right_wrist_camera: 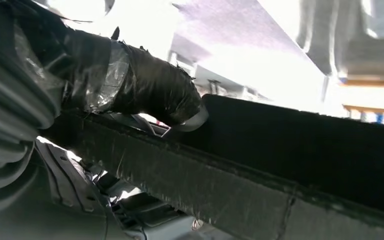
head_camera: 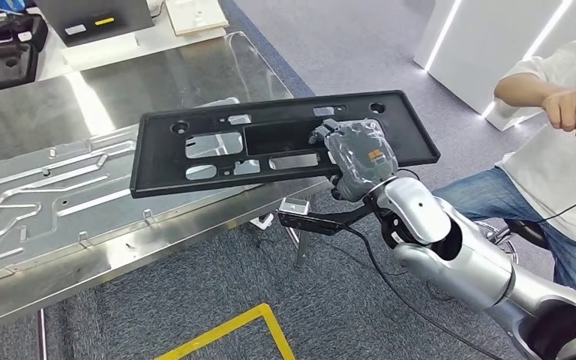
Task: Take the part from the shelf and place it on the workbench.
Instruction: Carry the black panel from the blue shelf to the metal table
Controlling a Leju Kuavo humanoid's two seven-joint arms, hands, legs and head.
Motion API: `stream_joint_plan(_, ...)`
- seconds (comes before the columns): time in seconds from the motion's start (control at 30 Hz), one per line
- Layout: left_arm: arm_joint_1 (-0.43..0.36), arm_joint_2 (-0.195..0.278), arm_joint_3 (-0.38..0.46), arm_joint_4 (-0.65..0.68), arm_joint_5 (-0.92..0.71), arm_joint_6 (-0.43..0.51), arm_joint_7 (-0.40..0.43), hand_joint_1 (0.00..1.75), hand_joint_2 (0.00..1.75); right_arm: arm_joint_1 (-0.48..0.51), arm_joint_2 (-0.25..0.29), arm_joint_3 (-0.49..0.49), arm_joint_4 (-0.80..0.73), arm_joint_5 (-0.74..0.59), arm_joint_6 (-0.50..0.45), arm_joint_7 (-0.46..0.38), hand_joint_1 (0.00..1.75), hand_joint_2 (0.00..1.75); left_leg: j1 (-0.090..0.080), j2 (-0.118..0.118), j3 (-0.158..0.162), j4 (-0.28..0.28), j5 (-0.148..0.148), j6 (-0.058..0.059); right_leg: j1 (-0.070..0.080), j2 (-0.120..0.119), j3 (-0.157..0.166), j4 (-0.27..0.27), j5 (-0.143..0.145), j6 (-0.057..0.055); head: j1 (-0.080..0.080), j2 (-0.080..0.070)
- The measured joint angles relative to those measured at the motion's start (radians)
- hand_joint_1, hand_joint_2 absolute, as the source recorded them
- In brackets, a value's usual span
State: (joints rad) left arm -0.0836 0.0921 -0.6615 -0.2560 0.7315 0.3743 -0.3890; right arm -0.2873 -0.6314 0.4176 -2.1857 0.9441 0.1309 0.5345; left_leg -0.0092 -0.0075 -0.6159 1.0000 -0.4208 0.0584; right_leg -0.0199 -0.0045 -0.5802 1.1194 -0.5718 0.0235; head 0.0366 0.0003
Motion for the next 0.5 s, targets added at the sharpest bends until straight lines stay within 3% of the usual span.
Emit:
stream_joint_plan(0.07,-0.002,-0.001,0.0,0.0,0.0,0.0,0.0,0.0,1.75,0.001,0.001,-0.001,0.001,-0.003,-0.004,0.0,1.75,1.75,0.0,-0.007,0.007,-0.003,-0.004,0.005,0.0,0.004,-0.075,0.128,-0.044,0.004,0.001,0.0)
stream_joint_plan(0.1,-0.003,-0.002,0.0,0.0,0.0,0.0,0.0,0.0,1.75,0.003,0.002,-0.001,0.002,-0.004,-0.004,0.0,1.75,1.75,0.0,-0.011,0.009,-0.002,-0.007,0.006,-0.001,0.004,-0.105,0.17,-0.048,0.008,0.001,0.0)
stream_joint_plan(0.13,-0.003,-0.002,0.0,0.0,0.0,0.0,0.0,0.0,1.75,0.004,0.002,-0.001,0.004,-0.004,-0.004,0.0,1.75,1.75,0.001,-0.016,0.011,0.0,-0.011,0.005,-0.003,0.004,-0.119,0.176,-0.033,0.012,0.001,0.0)
stream_joint_plan(0.2,-0.003,-0.002,0.0,0.0,-0.001,0.0,0.002,0.0,1.75,0.005,0.002,-0.002,0.006,-0.004,-0.004,0.0,1.75,1.75,0.005,-0.027,0.015,0.013,-0.024,-0.003,-0.012,0.007,-0.092,0.082,0.046,0.021,0.001,0.0)
stream_joint_plan(0.27,-0.003,-0.003,0.0,0.0,-0.003,0.0,0.003,0.0,1.75,0.003,0.002,-0.005,0.006,-0.004,-0.004,0.0,1.75,1.75,0.006,-0.038,0.01,0.036,-0.039,-0.015,-0.019,0.022,-0.048,-0.023,0.094,0.024,0.001,0.0)
stream_joint_plan(0.33,-0.004,-0.002,0.0,0.0,-0.005,0.001,0.003,0.0,1.75,0.003,0.003,-0.008,0.006,-0.004,-0.005,-0.001,1.75,1.75,0.004,-0.048,0.001,0.05,-0.046,-0.025,-0.017,0.032,-0.035,-0.051,0.09,0.015,0.0,0.0)
stream_joint_plan(0.4,-0.001,-0.003,0.0,0.0,-0.006,0.002,0.003,0.0,1.75,0.003,0.003,-0.009,0.006,-0.004,-0.005,-0.001,1.75,1.75,0.004,-0.05,-0.003,0.053,-0.049,-0.032,-0.017,0.024,-0.032,-0.055,0.091,0.001,0.0,0.0)
stream_joint_plan(0.47,0.0,-0.004,0.0,0.0,-0.008,0.002,0.003,0.0,1.75,0.002,0.003,-0.012,0.006,-0.004,-0.006,-0.001,1.75,1.75,0.005,-0.032,-0.019,0.089,-0.072,-0.042,-0.019,0.015,-0.027,-0.058,0.091,-0.01,-0.001,0.0)
stream_joint_plan(0.5,-0.001,-0.004,0.0,0.0,-0.009,0.002,0.003,0.0,1.75,0.002,0.003,-0.014,0.006,-0.004,-0.006,-0.001,1.75,1.75,0.007,-0.019,-0.041,0.136,-0.096,-0.048,-0.019,0.01,-0.024,-0.059,0.09,-0.014,-0.001,0.0)
